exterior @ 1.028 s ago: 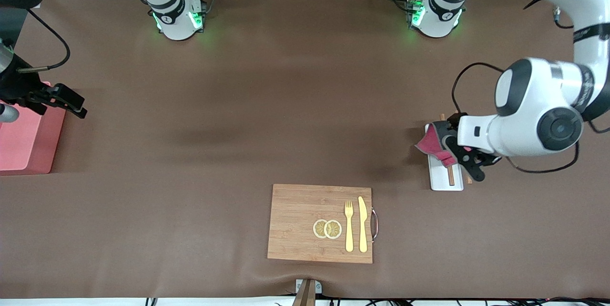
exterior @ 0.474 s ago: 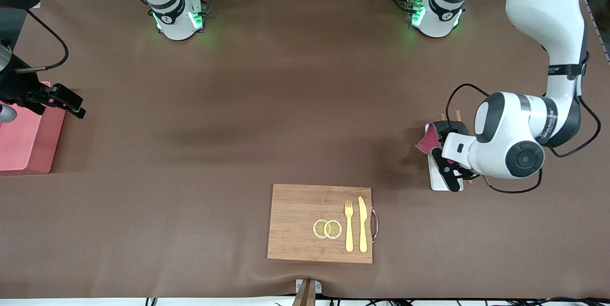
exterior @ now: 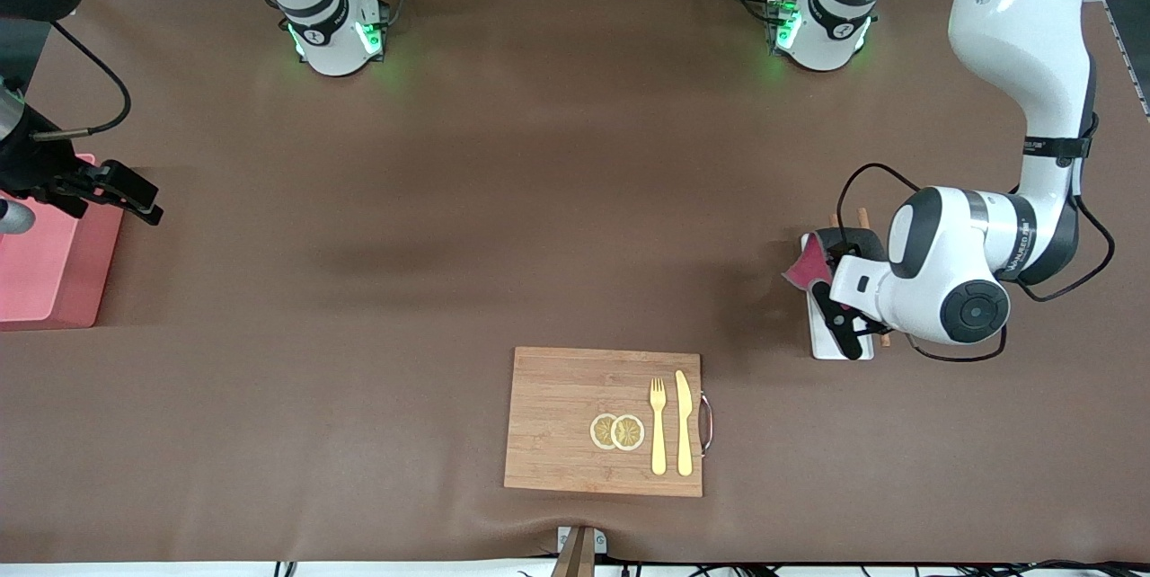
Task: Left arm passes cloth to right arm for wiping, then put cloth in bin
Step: 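Grasp the pink-grey cloth with the left gripper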
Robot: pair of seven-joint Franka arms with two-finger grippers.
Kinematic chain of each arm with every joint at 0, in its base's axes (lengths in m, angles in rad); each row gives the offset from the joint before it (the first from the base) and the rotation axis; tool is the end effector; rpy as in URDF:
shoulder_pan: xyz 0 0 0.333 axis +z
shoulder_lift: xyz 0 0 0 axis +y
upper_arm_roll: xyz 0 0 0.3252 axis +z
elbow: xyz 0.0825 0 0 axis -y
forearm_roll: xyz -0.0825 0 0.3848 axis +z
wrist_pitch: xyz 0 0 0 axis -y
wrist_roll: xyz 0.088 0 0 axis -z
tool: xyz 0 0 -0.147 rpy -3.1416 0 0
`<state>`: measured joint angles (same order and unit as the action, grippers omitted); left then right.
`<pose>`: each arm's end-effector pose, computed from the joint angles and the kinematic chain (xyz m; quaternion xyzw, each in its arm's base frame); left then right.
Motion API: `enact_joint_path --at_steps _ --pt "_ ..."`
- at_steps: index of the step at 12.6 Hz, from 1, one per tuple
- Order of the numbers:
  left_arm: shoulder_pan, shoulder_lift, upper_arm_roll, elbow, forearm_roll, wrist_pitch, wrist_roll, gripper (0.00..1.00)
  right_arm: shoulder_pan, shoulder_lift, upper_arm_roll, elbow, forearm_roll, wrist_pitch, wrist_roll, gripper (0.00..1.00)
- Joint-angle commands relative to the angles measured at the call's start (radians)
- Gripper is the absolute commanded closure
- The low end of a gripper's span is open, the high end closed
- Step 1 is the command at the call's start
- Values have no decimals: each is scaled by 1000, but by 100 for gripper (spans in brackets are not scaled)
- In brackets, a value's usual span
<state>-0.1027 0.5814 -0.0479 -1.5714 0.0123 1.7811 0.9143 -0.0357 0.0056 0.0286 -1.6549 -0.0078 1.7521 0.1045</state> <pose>0.6364 -0.0921 0.2483 0.8463 -0.4997 -0.1682 0.0761 0.5760 -0.0051 0.5671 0.9974 -0.0552 0.0459 0.0016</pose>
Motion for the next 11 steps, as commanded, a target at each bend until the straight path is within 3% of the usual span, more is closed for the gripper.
enact_joint_path --at_steps 1,7,11 --pt "1 -17 -4 -24 25 -6 -96 100 -7 11 5 15 -8 -11 -5 0" --pt "1 -41 -6 11 21 -8 -138 100 -9 10 5 15 -8 -11 -6 0" --pt "1 -122 -7 22 8 -15 -196 100 -6 11 7 18 -8 -11 -2 0"
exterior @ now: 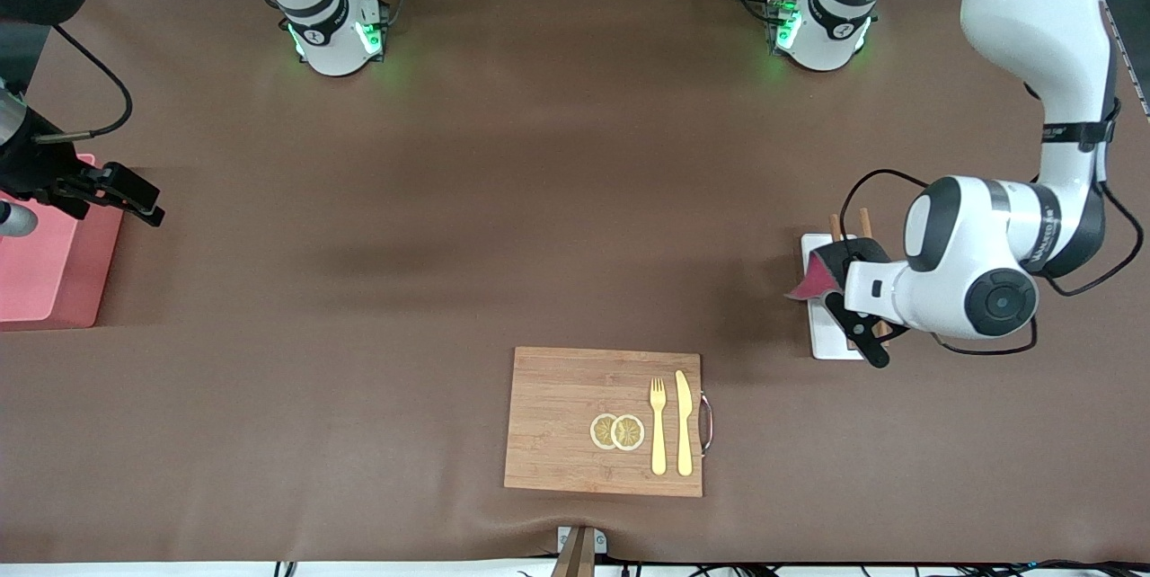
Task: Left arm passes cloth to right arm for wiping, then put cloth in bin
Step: 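Grasp the pink-grey cloth with the left gripper, then lift the cloth with the left gripper while the right gripper reaches toward it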
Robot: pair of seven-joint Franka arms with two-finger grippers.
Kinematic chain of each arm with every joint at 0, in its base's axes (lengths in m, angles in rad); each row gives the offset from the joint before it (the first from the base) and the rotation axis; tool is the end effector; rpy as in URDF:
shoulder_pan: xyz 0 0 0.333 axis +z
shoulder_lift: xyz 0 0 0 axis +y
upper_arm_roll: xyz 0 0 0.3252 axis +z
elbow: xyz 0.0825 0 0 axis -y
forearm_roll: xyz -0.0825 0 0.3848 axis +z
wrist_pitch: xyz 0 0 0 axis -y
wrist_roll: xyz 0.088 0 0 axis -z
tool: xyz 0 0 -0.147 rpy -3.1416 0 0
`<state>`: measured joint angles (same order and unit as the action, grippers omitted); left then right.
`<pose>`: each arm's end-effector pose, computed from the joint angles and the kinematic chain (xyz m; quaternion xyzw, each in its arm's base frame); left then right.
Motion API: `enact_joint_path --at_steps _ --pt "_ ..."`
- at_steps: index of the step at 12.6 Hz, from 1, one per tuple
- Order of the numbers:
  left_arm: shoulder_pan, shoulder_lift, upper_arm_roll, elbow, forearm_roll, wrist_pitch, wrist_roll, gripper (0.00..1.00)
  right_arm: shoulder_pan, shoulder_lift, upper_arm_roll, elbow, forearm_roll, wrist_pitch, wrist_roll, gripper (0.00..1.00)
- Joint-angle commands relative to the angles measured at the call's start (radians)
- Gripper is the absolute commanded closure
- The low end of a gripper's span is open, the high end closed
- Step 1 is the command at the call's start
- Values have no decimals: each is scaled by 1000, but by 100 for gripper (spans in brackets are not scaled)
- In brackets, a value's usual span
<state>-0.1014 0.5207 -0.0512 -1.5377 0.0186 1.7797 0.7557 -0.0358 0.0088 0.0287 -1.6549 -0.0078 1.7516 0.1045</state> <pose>0.6494 -0.0938 0.3015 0.8893 -0.4359 -0.1310 0.0453 0.5767 -0.0052 0.5652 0.9975 -0.0552 0.0441 0.0016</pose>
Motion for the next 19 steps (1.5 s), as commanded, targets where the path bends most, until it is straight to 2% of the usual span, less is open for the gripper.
enact_joint_path --at_steps 1,3,5,7,10,12,14,15,17,19 --pt "0 -83 -7 8 0 -26 -77 100 -6 7 7 18 -8 -11 -2 0" --pt "-14 -91 -15 75 -58 -78 -197 100 -6 7 7 17 -8 -11 -2 0" --pt "-14 -100 -36 103 -178 -101 -326 100 -7 7 7 15 -8 -11 -3 0" --pt "-17 -113 -100 103 -219 -102 -471 100 -9 7 7 15 -8 -12 -5 0" --pt "-18 -105 -240 128 -220 -88 -692 100 -7 8 7 15 -8 -11 0 0" --pt "-40 -90 -295 140 -220 -44 -798 100 -4 8 7 14 -1 -15 10 0" --pt "-105 -77 -308 142 -223 30 -907 100 2 19 7 18 69 -82 163 0" --pt "-147 -71 -308 140 -230 71 -970 100 8 22 10 14 147 -107 302 0" --pt "-211 -59 -308 142 -271 171 -1068 100 62 52 11 15 247 -156 555 0" --pt "-282 -32 -306 142 -331 303 -1160 100 127 92 11 14 298 -158 763 0"
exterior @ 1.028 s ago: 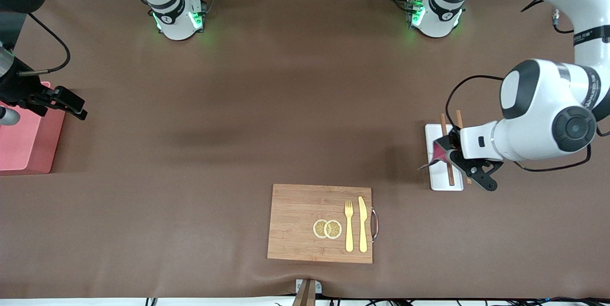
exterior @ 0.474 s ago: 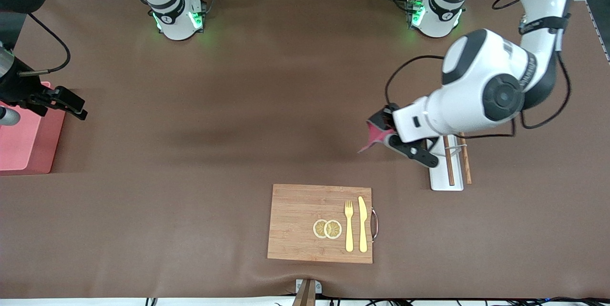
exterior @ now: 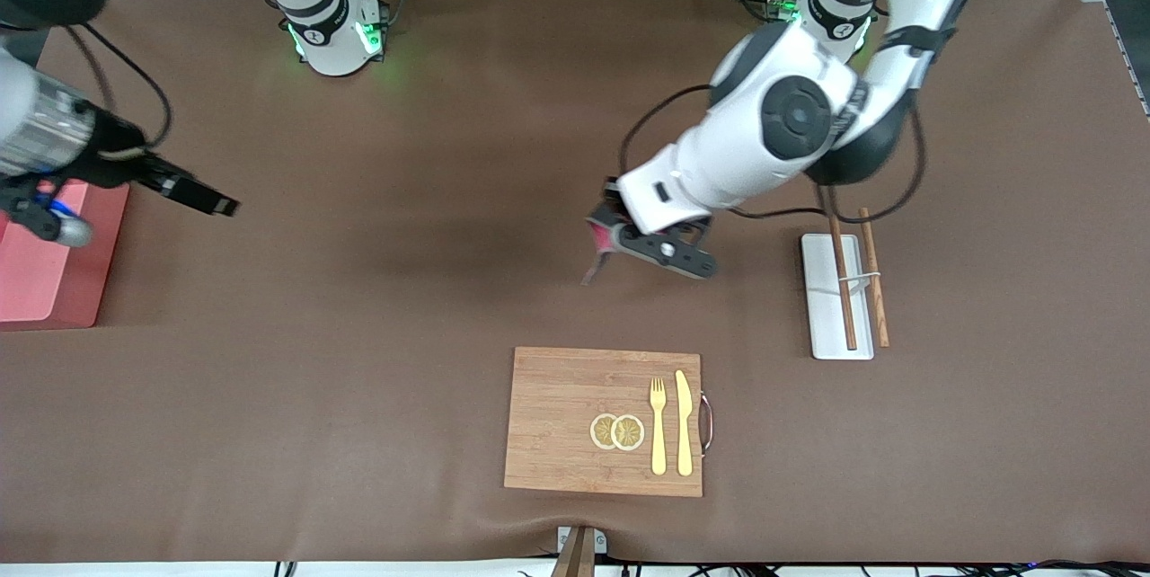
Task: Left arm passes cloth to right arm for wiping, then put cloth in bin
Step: 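Lift the cloth with the left gripper while the right gripper reaches toward it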
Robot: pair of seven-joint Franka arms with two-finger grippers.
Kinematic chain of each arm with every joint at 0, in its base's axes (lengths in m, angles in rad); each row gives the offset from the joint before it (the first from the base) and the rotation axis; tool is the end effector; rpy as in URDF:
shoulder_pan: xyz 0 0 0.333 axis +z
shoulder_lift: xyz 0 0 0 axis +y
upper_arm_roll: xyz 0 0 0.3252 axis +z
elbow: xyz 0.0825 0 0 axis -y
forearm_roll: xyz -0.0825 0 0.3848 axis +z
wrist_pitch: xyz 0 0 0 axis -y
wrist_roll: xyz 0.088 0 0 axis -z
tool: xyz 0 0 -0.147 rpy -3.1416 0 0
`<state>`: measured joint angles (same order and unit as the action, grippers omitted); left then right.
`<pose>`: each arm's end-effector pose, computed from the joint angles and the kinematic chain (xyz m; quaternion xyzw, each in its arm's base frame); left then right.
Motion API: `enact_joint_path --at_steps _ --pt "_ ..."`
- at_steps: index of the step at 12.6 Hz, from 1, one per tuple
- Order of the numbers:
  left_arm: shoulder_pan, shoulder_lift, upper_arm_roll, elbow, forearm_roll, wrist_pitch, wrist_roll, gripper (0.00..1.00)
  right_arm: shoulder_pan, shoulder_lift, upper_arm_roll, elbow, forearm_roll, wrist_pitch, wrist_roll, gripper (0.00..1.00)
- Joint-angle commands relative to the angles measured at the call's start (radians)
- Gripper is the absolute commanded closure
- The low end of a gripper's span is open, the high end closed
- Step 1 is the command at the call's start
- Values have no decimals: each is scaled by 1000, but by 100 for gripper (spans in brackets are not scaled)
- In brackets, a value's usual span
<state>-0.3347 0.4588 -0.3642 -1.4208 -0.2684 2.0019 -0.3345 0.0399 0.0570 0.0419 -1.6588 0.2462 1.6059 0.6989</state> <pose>0.5564 -0.4468 0.4394 0.9706 -0.1083 -0.0361 0.2117 0.5608 0.0806 0.5276 -0.9407 0.3114 0.0974 0.0934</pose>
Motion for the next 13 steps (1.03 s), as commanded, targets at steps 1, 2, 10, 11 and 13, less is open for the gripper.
enact_joint_path --at_steps 1,2,10,11,13 --pt "-88 46 7 25 -46 151 -133 100 66 62 -2 17 97 -12 266 0" --pt "-119 52 7 23 -46 206 -186 100 70 84 -2 13 172 -15 354 0" --pt "-224 46 7 23 -46 544 -466 100 187 221 -2 10 453 64 700 0" --pt "-227 43 5 23 -46 557 -475 100 199 221 -2 13 456 71 723 0" --pt "-234 40 7 23 -45 571 -494 100 219 221 -2 17 464 74 741 0"
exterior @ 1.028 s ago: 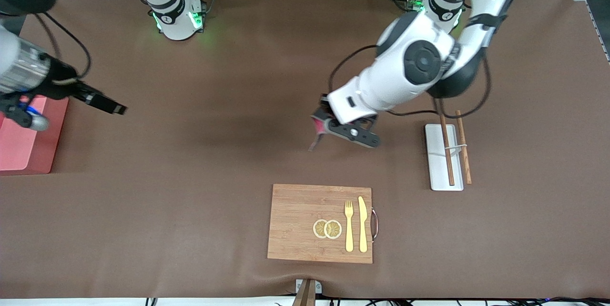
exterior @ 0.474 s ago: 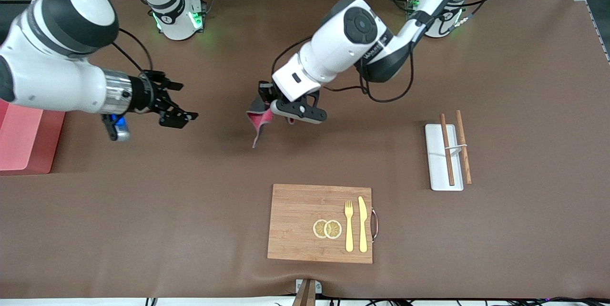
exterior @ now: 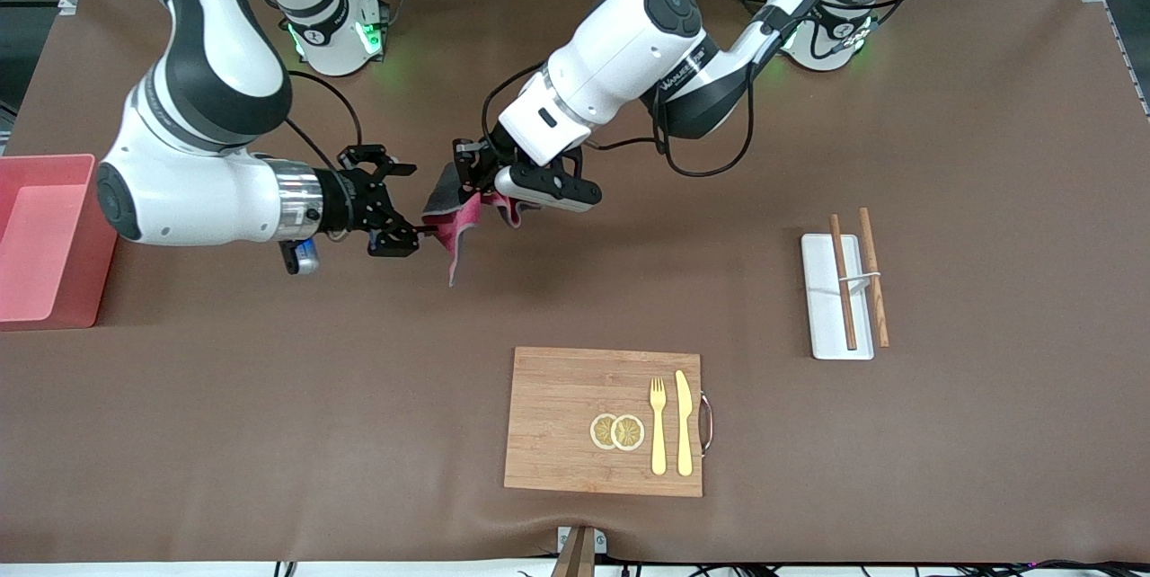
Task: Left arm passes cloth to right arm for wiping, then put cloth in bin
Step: 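Grasp the cloth with the right gripper beside the left gripper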
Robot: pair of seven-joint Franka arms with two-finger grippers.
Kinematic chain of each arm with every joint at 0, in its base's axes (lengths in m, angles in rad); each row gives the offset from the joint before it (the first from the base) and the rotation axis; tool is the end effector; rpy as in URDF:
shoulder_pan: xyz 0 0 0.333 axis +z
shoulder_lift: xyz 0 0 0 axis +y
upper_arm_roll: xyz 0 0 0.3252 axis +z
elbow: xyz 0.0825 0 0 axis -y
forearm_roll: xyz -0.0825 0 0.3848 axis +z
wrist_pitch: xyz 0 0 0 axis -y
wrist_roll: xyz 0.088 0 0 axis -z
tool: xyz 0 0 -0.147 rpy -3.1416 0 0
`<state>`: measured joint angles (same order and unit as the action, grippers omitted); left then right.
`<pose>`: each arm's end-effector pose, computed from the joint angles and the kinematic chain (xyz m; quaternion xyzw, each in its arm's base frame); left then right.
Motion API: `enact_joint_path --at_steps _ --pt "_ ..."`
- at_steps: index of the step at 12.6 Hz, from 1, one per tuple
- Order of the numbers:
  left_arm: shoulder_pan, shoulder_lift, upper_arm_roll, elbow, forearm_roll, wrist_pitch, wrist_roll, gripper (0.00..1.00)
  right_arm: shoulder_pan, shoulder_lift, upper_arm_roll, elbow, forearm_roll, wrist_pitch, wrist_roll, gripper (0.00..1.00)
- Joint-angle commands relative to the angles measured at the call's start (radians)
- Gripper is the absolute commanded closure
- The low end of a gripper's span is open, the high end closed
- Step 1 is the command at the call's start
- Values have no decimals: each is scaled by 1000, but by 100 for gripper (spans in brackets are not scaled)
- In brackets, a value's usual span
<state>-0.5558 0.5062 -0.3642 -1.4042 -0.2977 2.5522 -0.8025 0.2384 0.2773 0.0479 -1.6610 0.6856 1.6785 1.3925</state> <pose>0.5133 -0.5809 0.4824 0.9239 0.0825 0.0629 0.3682 0.5668 0.2546 0.4274 -0.7512 0.5567 0.3293 0.1315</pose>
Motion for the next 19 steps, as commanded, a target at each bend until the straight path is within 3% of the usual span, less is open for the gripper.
enact_joint_path --at_steps 1,4,5,7,9,10,13,14,15,19 --pt "-13 -9 7 5 -15 22 -26 100 21 0 -8 21 38 1 63 0" --pt "-12 -9 7 5 -11 22 -24 100 21 0 -10 24 112 6 86 0" --pt "-12 -8 7 5 -9 22 -24 100 21 0 -8 23 111 24 85 9" --pt "-9 -9 7 4 -8 22 -23 100 25 2 -8 23 112 32 79 58" --pt "-3 -9 7 4 -6 22 -23 100 29 9 -8 23 112 33 72 93" --pt "-1 -11 7 4 -8 22 -24 100 30 14 -8 23 108 43 69 100" --pt "4 -26 7 2 -18 22 -27 100 39 14 -8 26 103 46 68 100" --pt "5 -26 7 2 -18 22 -35 63 39 14 -10 38 103 44 68 100" --pt "5 -26 11 2 -9 22 -38 2 33 14 -10 53 100 38 69 100" --pt "37 -37 19 -12 -1 16 -34 0 -7 14 -13 112 49 -5 -44 100"
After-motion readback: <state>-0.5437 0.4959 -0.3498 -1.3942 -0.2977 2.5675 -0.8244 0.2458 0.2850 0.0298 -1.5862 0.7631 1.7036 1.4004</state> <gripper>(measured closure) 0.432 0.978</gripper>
